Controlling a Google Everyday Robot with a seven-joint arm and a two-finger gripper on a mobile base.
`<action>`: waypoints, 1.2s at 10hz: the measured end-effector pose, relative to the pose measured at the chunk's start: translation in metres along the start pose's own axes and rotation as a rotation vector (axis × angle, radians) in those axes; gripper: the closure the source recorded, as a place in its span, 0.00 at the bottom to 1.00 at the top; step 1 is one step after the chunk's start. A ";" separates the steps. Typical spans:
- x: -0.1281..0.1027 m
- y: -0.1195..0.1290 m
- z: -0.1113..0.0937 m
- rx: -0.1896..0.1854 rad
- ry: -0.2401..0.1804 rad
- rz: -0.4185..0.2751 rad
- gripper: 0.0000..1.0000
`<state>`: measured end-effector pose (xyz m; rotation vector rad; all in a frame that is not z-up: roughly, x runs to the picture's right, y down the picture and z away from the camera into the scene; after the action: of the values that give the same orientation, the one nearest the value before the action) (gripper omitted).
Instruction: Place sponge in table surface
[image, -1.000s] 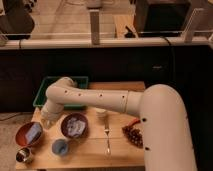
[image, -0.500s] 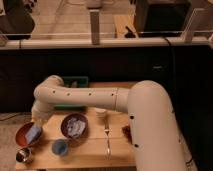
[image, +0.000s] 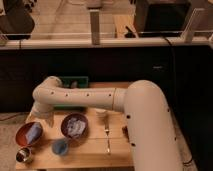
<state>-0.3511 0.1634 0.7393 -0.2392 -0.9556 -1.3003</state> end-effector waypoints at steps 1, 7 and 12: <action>0.002 0.001 0.003 0.004 -0.004 -0.033 0.20; 0.007 -0.010 0.029 -0.043 -0.049 -0.222 0.44; 0.006 -0.015 0.039 -0.092 -0.073 -0.269 0.44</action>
<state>-0.3822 0.1798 0.7622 -0.2354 -1.0161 -1.5938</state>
